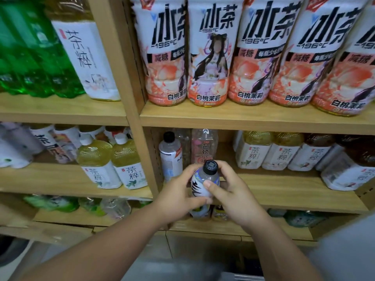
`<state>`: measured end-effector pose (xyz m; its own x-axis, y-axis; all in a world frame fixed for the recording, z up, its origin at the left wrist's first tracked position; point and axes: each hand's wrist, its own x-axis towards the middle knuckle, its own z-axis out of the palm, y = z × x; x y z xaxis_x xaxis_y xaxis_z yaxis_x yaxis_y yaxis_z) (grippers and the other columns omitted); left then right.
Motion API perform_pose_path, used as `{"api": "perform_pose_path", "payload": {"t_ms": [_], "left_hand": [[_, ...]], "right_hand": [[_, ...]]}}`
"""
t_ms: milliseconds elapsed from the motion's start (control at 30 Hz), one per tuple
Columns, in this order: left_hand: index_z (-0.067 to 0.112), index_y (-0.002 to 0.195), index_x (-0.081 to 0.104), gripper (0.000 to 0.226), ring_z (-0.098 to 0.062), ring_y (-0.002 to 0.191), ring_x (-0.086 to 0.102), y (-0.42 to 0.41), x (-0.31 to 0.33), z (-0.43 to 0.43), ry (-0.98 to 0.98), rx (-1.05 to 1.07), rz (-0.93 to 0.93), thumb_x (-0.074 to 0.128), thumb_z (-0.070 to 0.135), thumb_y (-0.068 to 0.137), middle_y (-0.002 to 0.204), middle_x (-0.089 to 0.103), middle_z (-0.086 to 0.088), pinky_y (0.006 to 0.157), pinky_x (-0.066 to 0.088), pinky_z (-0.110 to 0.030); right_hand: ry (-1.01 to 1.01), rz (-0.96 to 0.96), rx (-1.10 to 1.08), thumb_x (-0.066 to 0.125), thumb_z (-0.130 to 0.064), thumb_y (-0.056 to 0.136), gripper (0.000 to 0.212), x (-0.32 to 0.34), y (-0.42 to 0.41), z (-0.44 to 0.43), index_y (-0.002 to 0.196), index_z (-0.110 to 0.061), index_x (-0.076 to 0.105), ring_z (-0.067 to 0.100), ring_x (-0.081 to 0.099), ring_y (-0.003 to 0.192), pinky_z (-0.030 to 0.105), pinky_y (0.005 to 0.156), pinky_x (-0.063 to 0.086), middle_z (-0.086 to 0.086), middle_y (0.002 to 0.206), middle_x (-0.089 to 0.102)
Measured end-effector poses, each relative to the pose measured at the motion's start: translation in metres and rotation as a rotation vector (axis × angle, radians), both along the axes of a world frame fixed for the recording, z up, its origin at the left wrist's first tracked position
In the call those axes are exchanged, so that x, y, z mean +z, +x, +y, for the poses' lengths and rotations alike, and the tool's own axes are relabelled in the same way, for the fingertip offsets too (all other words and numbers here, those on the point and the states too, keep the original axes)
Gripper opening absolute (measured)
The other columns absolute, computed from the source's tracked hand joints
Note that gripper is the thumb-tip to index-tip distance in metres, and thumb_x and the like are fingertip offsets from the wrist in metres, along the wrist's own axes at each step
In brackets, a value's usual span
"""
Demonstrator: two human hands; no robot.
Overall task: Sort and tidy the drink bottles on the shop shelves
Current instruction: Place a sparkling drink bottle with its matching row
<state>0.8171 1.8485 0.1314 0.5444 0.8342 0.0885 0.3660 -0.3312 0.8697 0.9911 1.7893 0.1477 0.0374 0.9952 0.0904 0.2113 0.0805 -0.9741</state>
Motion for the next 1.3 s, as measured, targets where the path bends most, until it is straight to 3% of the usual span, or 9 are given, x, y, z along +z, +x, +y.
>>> {"api": "perform_pose_path", "payload": {"t_ms": [233, 367, 533, 733, 933, 1000, 1100, 1200, 1300], "left_hand": [[0.033, 0.140, 0.050, 0.084, -0.001, 0.106, 0.067, -0.060, -0.012, 0.003, -0.046, -0.030, -0.024, 0.092, 0.025, 0.069, 0.117, 0.071, 0.014, 0.094, 0.054, -0.028], [0.034, 0.144, 0.046, 0.085, 0.006, 0.105, 0.065, -0.109, -0.015, 0.005, -0.108, -0.052, -0.056, 0.089, 0.017, 0.073, 0.118, 0.070, 0.015, 0.090, 0.050, -0.015], [0.036, 0.141, 0.045, 0.079, -0.003, 0.108, 0.067, -0.179, -0.017, 0.012, -0.145, -0.042, -0.116, 0.086, 0.015, 0.077, 0.120, 0.070, 0.011, 0.096, 0.055, -0.032], [0.061, 0.131, 0.045, 0.078, -0.007, 0.107, 0.069, -0.273, -0.001, 0.020, -0.145, 0.093, -0.164, 0.087, 0.028, 0.074, 0.118, 0.071, 0.015, 0.096, 0.056, -0.045], [0.046, 0.141, 0.045, 0.079, -0.011, 0.109, 0.070, -0.347, 0.045, 0.031, -0.049, 0.209, -0.246, 0.086, 0.022, 0.079, 0.128, 0.067, 0.014, 0.091, 0.058, -0.044], [0.045, 0.138, 0.048, 0.073, -0.010, 0.097, 0.072, -0.364, 0.061, 0.032, 0.003, 0.254, -0.269, 0.085, 0.018, 0.080, 0.125, 0.069, 0.009, 0.081, 0.060, -0.037], [0.039, 0.135, 0.051, 0.068, 0.003, 0.062, 0.063, -0.381, 0.090, 0.028, 0.079, 0.318, -0.283, 0.083, 0.011, 0.082, 0.116, 0.071, 0.006, 0.057, 0.047, -0.015], [0.021, 0.135, 0.053, 0.063, 0.002, 0.085, 0.069, -0.395, 0.120, 0.028, 0.141, 0.360, -0.296, 0.080, 0.000, 0.082, 0.117, 0.072, 0.001, 0.068, 0.050, -0.012], [0.021, 0.136, 0.053, 0.064, -0.008, 0.110, 0.068, -0.404, 0.149, 0.031, 0.210, 0.401, -0.301, 0.082, 0.005, 0.082, 0.120, 0.072, 0.010, 0.089, 0.053, -0.021]], "right_hand": [[-0.073, 0.042, 0.018, 0.065, -0.016, 0.098, 0.037, -0.005, -0.060, 0.002, 0.127, -0.038, 0.059, 0.025, 0.069, 0.108, 0.048, 0.090, 0.057, -0.006, 0.123, 0.069], [-0.077, 0.036, -0.005, 0.067, -0.023, 0.093, 0.038, -0.007, -0.111, 0.004, 0.128, -0.034, 0.060, 0.022, 0.067, 0.116, 0.047, 0.098, 0.053, -0.005, 0.128, 0.068], [-0.096, 0.027, -0.006, 0.068, -0.029, 0.090, 0.028, 0.003, -0.181, 0.014, 0.113, -0.044, 0.065, 0.012, 0.068, 0.101, 0.024, 0.079, 0.053, -0.006, 0.119, 0.070], [-0.065, 0.004, 0.048, 0.069, -0.049, 0.085, 0.041, 0.018, -0.274, 0.037, 0.125, -0.044, 0.062, 0.020, 0.066, 0.119, 0.052, 0.098, 0.054, -0.008, 0.128, 0.068], [0.012, 0.047, 0.143, 0.074, -0.055, 0.086, 0.045, 0.058, -0.346, 0.068, 0.126, -0.048, 0.057, 0.008, 0.068, 0.113, 0.052, 0.099, 0.055, -0.024, 0.125, 0.067], [0.042, 0.052, 0.186, 0.073, -0.054, 0.087, 0.042, 0.074, -0.363, 0.077, 0.125, -0.050, 0.057, 0.002, 0.065, 0.115, 0.053, 0.102, 0.053, -0.031, 0.122, 0.066], [0.097, 0.056, 0.246, 0.068, -0.054, 0.088, 0.046, 0.093, -0.381, 0.087, 0.133, -0.050, 0.057, 0.009, 0.064, 0.122, 0.054, 0.105, 0.051, -0.020, 0.130, 0.066], [0.145, 0.066, 0.316, 0.060, -0.048, 0.097, 0.034, 0.114, -0.393, 0.095, 0.126, -0.065, 0.056, 0.009, 0.065, 0.121, 0.051, 0.105, 0.052, -0.019, 0.128, 0.067], [0.200, 0.083, 0.350, 0.057, -0.047, 0.097, 0.039, 0.138, -0.401, 0.104, 0.134, -0.057, 0.054, 0.014, 0.066, 0.121, 0.053, 0.105, 0.051, -0.014, 0.129, 0.068]]}}
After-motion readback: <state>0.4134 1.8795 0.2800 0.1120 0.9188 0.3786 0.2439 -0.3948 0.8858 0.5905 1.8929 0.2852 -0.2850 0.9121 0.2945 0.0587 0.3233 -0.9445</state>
